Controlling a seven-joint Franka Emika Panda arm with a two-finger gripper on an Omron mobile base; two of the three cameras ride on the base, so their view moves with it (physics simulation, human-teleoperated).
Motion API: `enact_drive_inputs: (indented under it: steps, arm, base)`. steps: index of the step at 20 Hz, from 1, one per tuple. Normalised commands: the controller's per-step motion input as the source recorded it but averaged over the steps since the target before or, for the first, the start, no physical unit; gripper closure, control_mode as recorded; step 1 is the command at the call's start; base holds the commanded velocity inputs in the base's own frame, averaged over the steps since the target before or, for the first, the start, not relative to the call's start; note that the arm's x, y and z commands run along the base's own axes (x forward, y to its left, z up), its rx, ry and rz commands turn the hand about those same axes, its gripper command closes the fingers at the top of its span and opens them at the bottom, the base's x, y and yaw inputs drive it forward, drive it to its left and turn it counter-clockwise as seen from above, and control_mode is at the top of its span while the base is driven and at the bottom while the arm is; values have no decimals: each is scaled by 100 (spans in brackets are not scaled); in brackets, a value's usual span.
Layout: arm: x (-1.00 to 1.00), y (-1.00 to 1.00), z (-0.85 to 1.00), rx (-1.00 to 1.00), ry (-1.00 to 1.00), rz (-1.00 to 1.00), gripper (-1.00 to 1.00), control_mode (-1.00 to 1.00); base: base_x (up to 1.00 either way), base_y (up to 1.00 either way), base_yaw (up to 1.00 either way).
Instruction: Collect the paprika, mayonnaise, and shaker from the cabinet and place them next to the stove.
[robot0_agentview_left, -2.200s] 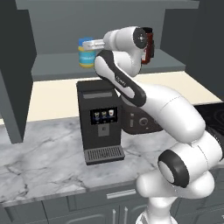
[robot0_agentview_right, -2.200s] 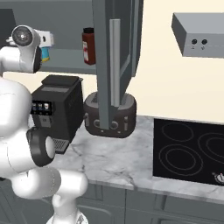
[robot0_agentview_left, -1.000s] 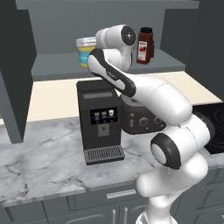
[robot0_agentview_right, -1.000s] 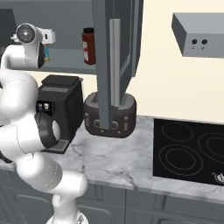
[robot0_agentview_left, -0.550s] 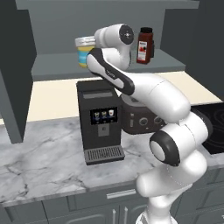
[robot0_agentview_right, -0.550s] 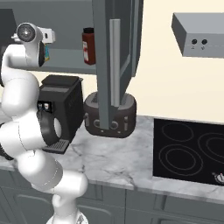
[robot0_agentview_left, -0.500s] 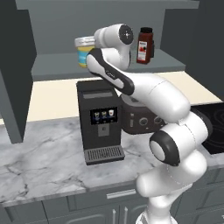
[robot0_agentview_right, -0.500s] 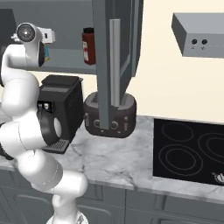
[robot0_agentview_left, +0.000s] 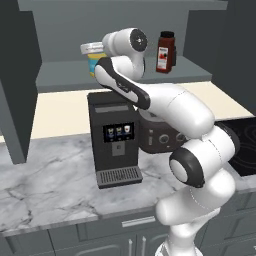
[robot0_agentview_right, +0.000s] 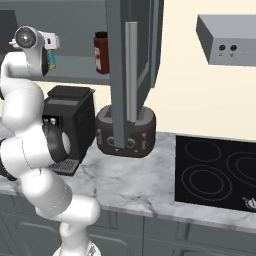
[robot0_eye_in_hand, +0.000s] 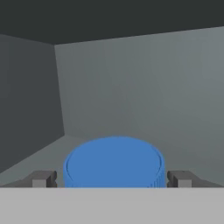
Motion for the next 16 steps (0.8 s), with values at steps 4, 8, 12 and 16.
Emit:
enact_drive_inputs:
  steps: [4, 8, 12, 16]
  arm:
    - [0, 5, 0, 0, 0, 0, 100, -100]
    - [0, 0, 0, 0, 0, 0, 100, -100]
    - [0, 0, 0, 0, 0, 0, 100, -100]
    - [-1, 0, 0, 0, 0, 0, 100, -100]
  base:
    - [0, 0, 0]
    - [0, 0, 0]
    - [0, 0, 0]
    - [0, 0, 0]
